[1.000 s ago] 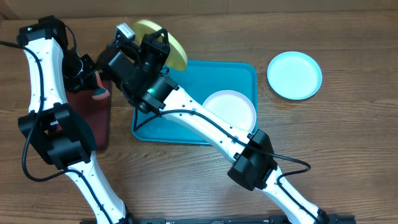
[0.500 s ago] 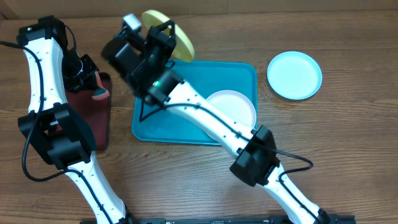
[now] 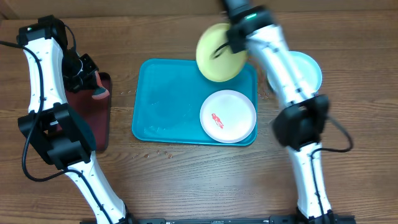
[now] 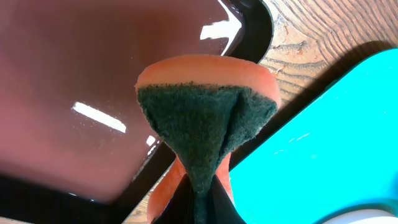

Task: Clean dirty plates on tray and stack at the side
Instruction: 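Stack the yellow plate onto the light blue plate with the right gripper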

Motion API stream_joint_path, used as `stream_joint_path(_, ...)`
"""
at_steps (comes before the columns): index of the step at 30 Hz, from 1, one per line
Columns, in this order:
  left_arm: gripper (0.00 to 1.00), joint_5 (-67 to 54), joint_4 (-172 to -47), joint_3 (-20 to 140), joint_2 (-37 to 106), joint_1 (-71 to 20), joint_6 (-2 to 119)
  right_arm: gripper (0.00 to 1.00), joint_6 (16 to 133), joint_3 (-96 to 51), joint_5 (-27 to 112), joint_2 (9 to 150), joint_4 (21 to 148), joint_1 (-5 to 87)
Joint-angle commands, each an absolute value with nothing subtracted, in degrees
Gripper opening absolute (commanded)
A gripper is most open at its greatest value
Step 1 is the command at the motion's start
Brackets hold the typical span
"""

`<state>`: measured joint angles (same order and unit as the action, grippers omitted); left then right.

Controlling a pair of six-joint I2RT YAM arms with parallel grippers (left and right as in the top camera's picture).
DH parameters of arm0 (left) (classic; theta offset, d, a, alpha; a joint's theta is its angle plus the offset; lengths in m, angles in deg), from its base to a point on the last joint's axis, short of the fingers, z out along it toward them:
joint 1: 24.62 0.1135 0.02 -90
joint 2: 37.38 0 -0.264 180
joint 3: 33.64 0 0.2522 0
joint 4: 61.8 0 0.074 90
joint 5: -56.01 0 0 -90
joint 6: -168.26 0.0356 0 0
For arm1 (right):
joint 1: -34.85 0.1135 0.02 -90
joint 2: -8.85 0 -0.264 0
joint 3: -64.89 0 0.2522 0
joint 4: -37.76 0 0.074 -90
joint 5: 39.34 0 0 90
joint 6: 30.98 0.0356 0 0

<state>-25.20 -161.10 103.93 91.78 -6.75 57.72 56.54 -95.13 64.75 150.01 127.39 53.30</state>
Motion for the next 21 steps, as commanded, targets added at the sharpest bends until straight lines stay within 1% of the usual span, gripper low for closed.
stream_joint_path(1,0.04,-25.2,-161.0,104.9,89.8,-7.0,59.0,0.04,61.0,-97.1,40.1,145.8,131.1,43.8)
stream_joint_path(6,0.04,-25.2,-160.7,104.9,89.8,-7.0,59.0,0.04,60.9,-97.0,36.1,145.8,139.8,30.4)
stream_joint_path(12,0.04,-25.2,-160.6,104.8,89.8,-7.0,59.0,0.04,57.9,-94.5,36.7,145.9,145.1,19.6)
stream_joint_path(16,0.04,-25.5,-160.6,104.8,89.8,-7.0,59.0,0.04,58.0,-91.1,36.6,145.9,144.8,15.1)
stream_joint_path(21,0.04,-25.5,-160.6,104.8,89.8,-7.0,59.0,0.04,57.4,-85.3,36.7,145.9,142.7,13.9)
